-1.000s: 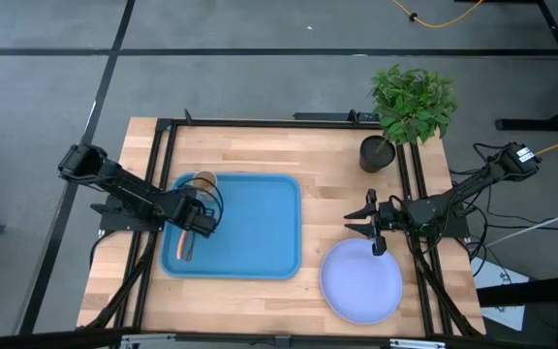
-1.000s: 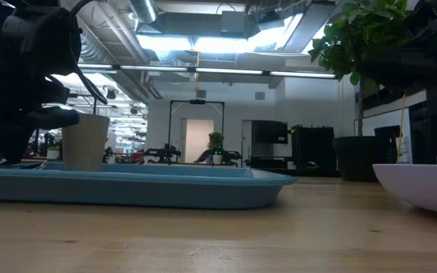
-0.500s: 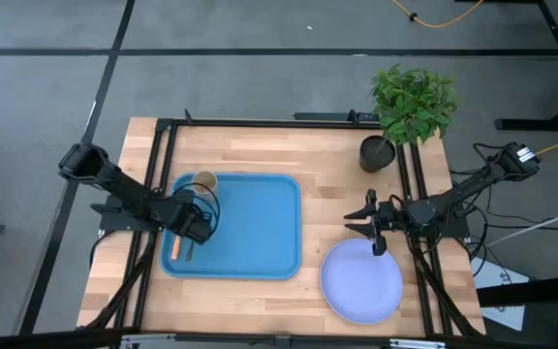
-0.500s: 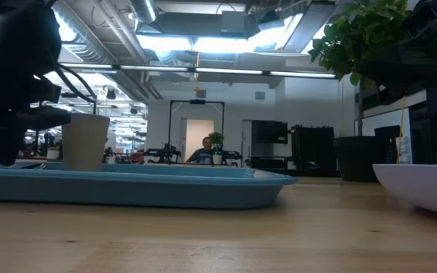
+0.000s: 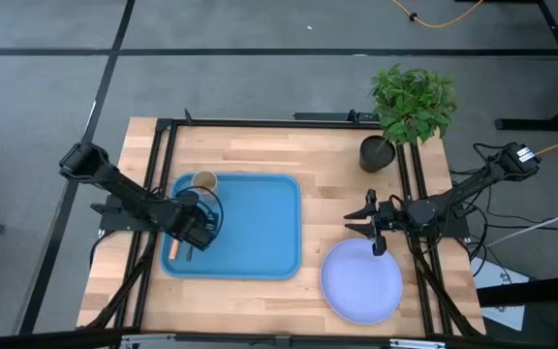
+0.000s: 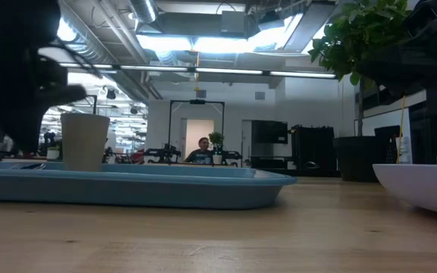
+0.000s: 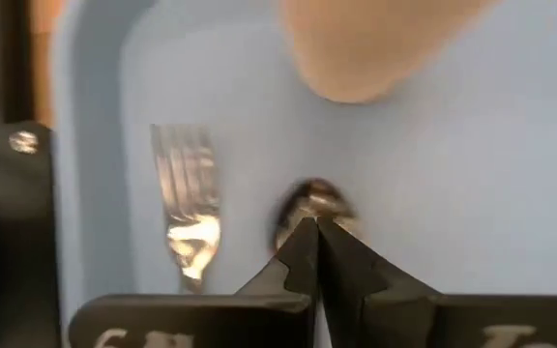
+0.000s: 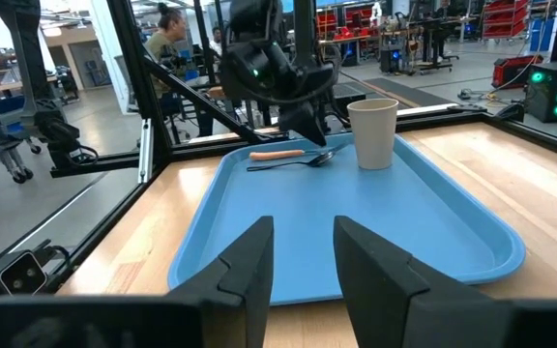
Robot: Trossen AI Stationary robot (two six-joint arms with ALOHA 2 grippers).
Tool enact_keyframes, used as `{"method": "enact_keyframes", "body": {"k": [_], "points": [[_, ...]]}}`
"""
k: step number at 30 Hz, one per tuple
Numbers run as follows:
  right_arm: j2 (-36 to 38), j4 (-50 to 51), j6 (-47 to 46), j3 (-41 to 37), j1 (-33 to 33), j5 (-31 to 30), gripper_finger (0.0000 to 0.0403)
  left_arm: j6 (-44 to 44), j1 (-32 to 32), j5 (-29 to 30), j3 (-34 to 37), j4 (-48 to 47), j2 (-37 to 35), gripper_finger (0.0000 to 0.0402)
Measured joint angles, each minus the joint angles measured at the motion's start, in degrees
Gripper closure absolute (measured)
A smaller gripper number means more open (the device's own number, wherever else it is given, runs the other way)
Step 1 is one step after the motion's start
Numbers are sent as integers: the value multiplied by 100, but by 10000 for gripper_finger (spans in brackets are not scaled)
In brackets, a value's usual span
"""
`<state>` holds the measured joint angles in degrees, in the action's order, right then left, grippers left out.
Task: Pick and place plate/cup/fork/spoon on tray
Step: Adjust the orange fork
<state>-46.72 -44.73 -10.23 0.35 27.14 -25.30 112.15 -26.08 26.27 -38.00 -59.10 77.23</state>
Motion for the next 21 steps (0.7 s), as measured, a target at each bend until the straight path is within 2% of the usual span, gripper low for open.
{"method": "enact_keyframes", "body": {"k": [7,10,17,21], "points": [[0,-50,-4,0,0,0,288,-312,-82,-667,-206,-47,0,402],[0,-52,-4,1,-2,0,288,150,-243,-767,-151,-354,0,402],[0,-48,-4,0,-1,-2,288,1319,-721,-1485,-99,-925,0,402],[0,-48,-4,1,-1,0,288,1492,-857,-1977,-97,-982,216,402]]}}
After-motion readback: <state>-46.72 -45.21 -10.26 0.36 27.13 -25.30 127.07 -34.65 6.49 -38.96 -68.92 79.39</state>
